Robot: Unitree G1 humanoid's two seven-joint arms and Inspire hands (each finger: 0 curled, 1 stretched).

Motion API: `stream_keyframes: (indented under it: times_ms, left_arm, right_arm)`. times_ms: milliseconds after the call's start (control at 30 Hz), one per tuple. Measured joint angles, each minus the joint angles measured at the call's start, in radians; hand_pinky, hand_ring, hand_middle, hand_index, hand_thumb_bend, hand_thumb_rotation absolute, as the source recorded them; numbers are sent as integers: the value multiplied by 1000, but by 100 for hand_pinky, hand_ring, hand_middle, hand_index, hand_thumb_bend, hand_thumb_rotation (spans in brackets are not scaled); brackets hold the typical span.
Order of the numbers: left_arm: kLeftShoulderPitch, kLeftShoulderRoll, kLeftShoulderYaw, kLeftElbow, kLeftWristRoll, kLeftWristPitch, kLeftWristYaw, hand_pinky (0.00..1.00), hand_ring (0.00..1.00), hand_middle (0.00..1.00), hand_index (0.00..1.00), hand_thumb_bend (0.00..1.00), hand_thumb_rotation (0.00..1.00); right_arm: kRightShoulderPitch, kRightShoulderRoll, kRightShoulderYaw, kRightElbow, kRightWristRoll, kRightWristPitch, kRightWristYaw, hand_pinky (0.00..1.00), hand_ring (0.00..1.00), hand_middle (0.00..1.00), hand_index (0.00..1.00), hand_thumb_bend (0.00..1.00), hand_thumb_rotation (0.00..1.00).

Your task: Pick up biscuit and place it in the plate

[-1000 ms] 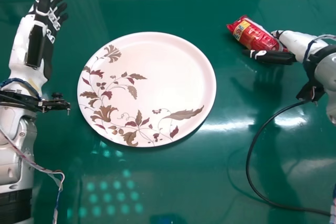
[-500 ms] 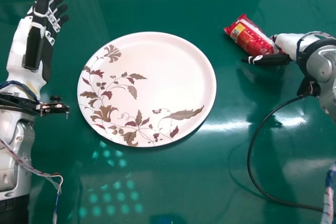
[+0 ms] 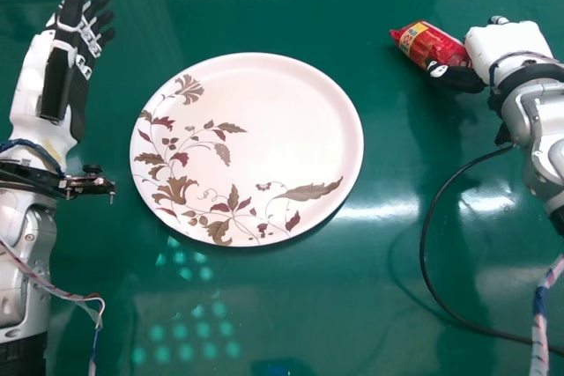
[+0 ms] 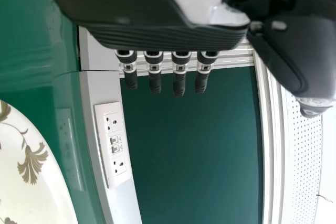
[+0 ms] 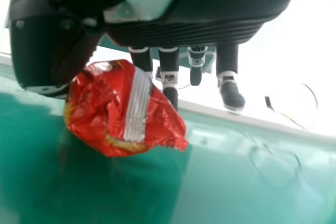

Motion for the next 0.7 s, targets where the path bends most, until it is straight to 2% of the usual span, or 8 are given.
stream_keyframes:
  times_ms: [33, 100, 167, 533, 700]
  left_arm:
    - [0, 0, 0, 0, -5, 0, -1, 100, 100, 100, 100, 93, 72]
    - [1, 0, 3, 0, -12, 0, -2, 100, 100, 100, 100, 93, 72]
    - [2, 0, 4, 0, -12, -1, -2, 100, 100, 100, 100, 92, 74]
    - [3, 0, 5, 0, -13, -2, -9, 100, 100, 100, 100, 93, 73]
    - [7, -1, 6, -2, -19, 0, -10, 100, 100, 100, 100, 94, 71]
  right_arm:
    - [0, -4, 4, 8, -8, -16, -19, 6, 12, 47, 47, 52, 0]
    - [0, -11, 5, 21, -16, -36, -37, 5, 10, 40, 48, 51, 0]
    - [0, -15, 5, 24, -22, -45, -48, 5, 10, 39, 48, 51, 0]
    - [4, -20, -13, 8, -18, -55, -89, 5, 9, 39, 48, 51, 0]
    - [33, -24, -56, -89, 2, -35, -82, 4, 9, 40, 49, 51, 0]
